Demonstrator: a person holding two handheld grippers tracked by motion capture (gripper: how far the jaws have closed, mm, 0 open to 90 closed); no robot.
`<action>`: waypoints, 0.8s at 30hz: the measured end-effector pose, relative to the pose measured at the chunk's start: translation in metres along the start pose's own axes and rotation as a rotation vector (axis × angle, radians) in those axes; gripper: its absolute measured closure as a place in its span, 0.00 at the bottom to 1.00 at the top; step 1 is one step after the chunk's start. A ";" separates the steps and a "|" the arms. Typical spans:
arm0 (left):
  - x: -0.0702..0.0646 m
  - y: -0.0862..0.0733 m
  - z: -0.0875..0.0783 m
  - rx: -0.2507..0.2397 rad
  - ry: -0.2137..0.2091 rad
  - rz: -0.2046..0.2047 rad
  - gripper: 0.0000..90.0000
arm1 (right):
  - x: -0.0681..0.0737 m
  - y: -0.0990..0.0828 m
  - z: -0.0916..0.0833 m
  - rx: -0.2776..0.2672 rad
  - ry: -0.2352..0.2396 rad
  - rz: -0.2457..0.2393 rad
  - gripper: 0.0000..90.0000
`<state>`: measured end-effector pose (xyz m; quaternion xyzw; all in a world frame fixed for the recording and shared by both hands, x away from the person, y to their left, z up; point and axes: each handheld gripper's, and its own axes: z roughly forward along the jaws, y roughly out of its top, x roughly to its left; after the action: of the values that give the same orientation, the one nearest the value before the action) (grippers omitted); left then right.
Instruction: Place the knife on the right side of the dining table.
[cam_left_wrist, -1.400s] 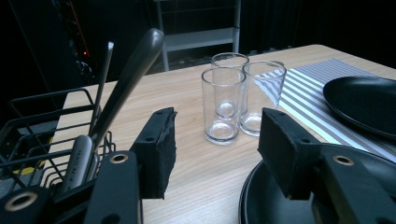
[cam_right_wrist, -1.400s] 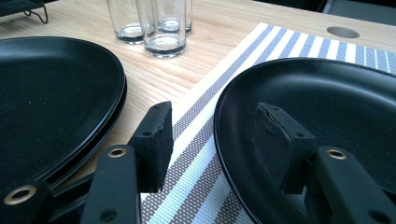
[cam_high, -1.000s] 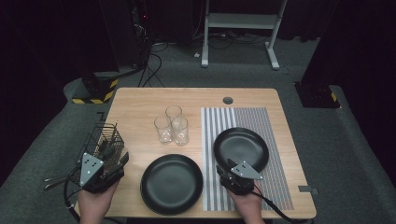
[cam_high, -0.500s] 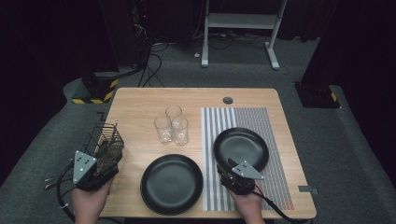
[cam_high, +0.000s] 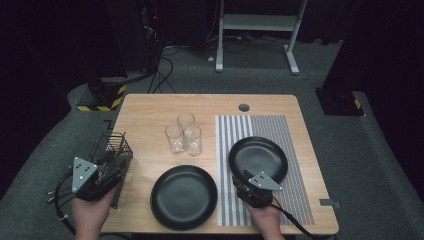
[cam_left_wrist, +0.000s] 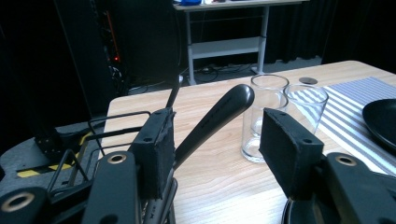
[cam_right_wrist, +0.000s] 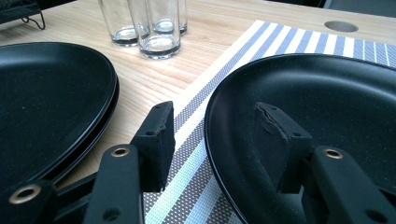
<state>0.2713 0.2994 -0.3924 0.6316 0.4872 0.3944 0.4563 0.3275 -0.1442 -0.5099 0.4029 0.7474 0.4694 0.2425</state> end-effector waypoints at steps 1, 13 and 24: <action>0.000 0.000 0.001 0.002 -0.001 0.002 0.50 | 0.000 0.000 0.000 -0.001 0.001 -0.003 0.55; 0.000 0.004 0.006 0.004 -0.006 0.011 0.48 | -0.001 -0.001 -0.001 0.013 0.013 0.009 0.58; -0.004 0.008 0.009 0.010 -0.011 0.025 0.48 | -0.001 0.001 -0.003 0.018 0.032 0.031 0.56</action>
<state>0.2804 0.2928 -0.3876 0.6421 0.4788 0.3942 0.4506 0.3258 -0.1461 -0.5073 0.4090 0.7490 0.4727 0.2196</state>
